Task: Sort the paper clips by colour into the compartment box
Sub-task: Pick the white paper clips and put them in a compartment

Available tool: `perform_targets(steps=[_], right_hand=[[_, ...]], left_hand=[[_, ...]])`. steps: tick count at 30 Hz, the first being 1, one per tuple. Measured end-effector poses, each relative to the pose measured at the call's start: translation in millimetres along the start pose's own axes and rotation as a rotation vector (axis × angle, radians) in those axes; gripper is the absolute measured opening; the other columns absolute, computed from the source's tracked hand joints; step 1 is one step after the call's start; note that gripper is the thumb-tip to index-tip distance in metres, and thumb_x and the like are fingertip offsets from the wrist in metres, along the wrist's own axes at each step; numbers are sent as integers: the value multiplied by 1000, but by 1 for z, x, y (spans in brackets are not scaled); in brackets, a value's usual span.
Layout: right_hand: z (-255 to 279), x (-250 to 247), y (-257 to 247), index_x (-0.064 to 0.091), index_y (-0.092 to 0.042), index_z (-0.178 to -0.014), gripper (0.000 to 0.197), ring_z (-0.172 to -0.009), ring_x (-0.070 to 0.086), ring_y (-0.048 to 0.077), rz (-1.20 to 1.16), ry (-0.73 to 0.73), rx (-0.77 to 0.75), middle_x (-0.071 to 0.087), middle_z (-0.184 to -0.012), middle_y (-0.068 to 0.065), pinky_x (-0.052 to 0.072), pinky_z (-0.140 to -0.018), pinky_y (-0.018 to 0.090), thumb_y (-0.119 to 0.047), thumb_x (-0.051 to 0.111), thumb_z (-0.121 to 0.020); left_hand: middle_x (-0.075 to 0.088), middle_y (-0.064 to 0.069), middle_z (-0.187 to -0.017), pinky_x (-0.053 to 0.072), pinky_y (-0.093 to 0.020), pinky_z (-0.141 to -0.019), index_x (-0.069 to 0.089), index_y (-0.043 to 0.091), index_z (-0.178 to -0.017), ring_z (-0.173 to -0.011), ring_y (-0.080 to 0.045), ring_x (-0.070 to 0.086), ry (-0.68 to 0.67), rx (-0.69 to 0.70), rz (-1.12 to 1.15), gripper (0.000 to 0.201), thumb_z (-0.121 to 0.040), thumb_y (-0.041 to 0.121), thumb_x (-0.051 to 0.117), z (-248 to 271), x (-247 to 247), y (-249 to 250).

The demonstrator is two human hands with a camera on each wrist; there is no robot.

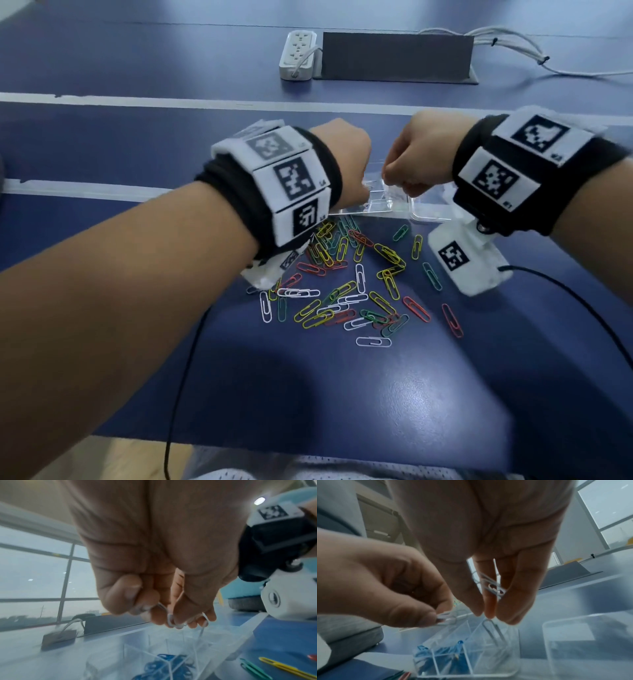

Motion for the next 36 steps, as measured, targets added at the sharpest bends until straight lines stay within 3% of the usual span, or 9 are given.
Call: perform_targets(steps=[3,6,8,11,14,18,24,30,36], right_hand=[[-3,1,-8,74,-4,-89,21,-87,73,26,-60,-54,16,76,-86,12,55,-90,41,-19,62,-80],[-7,0,-8,70,0,-96,22,-88,72,27,-119,-47,20,74,-90,15,56,-88,41,-12,56,-85],[-9,-3,-5,67,2,-95,20,-72,73,20,-124,-44,15,72,-82,12,61,-72,33,-12,57,-84],[-7,-7,-1,64,-4,-91,11,-42,62,9,-183,-61,15,62,-69,6,53,-43,18,-12,59,-84],[-4,-8,0,64,-3,-93,13,-58,64,21,-260,-79,29,66,-77,12,59,-61,28,-10,55,-86],[1,-6,0,65,1,-95,26,-84,73,28,-235,-82,50,75,-83,11,57,-86,43,-5,43,-84],[12,-7,-1,57,-5,-109,34,-84,72,34,-209,-71,36,74,-82,13,57,-83,46,1,35,-85],[32,4,2,64,-22,-81,7,-65,67,23,97,-23,-144,64,-61,-1,55,-77,29,-18,58,-81],[39,30,-4,73,-21,-98,23,-93,64,28,313,-70,-323,73,-97,5,53,-84,34,-24,69,-75]], left_hand=[[65,-13,-92,49,-37,-80,68,8,-97,-87,-31,59,-7,49,-76,22,-83,21,55,-12,-2,9],[51,-9,-72,40,-31,-71,67,4,-99,-79,-27,49,-20,61,-117,23,-86,17,54,-18,-5,15],[49,-6,-68,40,-30,-70,67,4,-99,-79,-26,50,-23,50,-95,22,-86,17,54,-21,-6,14],[68,-6,-94,48,-33,-81,70,11,-105,-93,-26,62,-27,21,23,25,-85,18,58,-23,-5,10],[67,-1,-91,47,-28,-82,69,17,-108,-85,-18,61,-35,-11,146,26,-83,18,64,-22,-7,9],[70,-2,-106,48,-30,-87,64,21,-118,-102,-22,64,-40,-19,211,38,-81,14,66,-23,-7,10],[64,-2,-120,50,-32,-91,51,25,-132,-106,-22,62,-12,3,245,53,-83,7,59,-20,-1,8],[60,10,-73,42,-21,-71,66,22,-98,-58,2,47,53,23,295,19,-80,19,64,-9,-1,-1],[53,12,-60,35,-21,-66,66,26,-80,-56,1,46,-71,31,89,7,-79,33,68,15,0,-20]])
Point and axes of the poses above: each hand's wrist, its own z-axis away from the middle knuckle, its own x-axis out of the palm, y = z × x, the point moved 2 cm from there along -z, towards the middle knuckle
